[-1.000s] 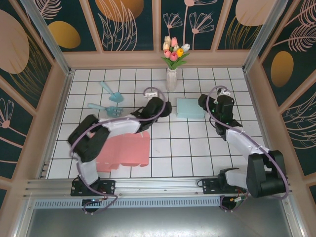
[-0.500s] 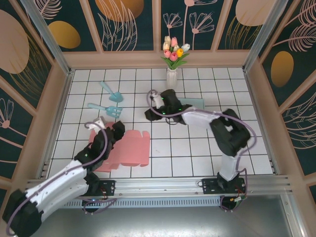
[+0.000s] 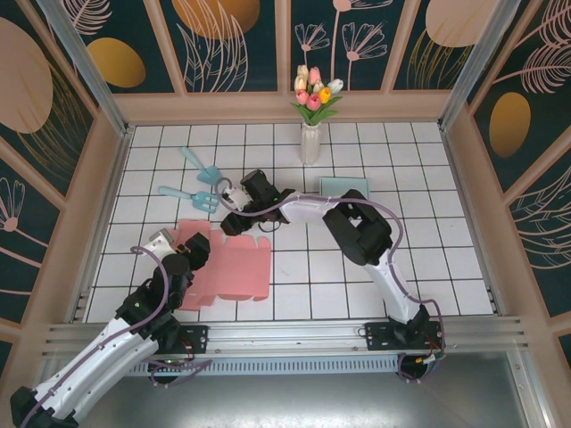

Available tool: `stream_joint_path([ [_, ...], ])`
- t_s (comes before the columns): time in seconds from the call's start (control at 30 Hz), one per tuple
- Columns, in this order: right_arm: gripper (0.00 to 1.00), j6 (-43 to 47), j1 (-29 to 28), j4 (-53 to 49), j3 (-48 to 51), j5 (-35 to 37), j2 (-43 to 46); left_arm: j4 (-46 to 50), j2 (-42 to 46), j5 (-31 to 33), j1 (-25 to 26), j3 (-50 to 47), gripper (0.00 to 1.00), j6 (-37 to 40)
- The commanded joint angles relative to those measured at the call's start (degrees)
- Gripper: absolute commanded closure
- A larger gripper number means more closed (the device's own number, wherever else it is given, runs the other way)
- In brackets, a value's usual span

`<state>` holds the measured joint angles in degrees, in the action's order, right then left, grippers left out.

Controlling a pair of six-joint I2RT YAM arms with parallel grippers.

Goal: Fold the paper box

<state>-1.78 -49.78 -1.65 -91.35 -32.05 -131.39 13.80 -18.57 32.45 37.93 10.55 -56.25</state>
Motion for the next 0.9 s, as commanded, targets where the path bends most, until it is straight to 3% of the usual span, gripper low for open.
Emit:
stream_joint_path([
  [0.0, 0.5, 1.58, -0.82, -1.72, -2.37, -5.08, -1.76, 1.05, 0.46, 0.76, 0.1, -0.43, 0.28, -0.2],
  [0.3, 0.56, 1.96, -2.43, -5.08, -8.34, -5.61, -7.02, 0.61, 0.29, 0.78, 0.06, -0.7, 0.28, -0.29],
  [0.43, 0.73, 1.28, -2.32, -3.76, -7.07, -5.58, -6.19, 0.35, 0.07, 0.52, 0.1, -0.62, 0.28, -0.29],
  [0.67, 0.99, -3.69, 0.44, 7.0, 10.12, -2.8, 7.12, 0.36, -0.22, 0.32, 0.12, -0.81, 0.28, 0.17],
  [0.87, 1.0, -13.95, 4.55, 21.94, 33.35, 4.63, 25.31, -2.03, -1.87, -0.94, 0.11, -0.71, 0.28, 0.52],
])
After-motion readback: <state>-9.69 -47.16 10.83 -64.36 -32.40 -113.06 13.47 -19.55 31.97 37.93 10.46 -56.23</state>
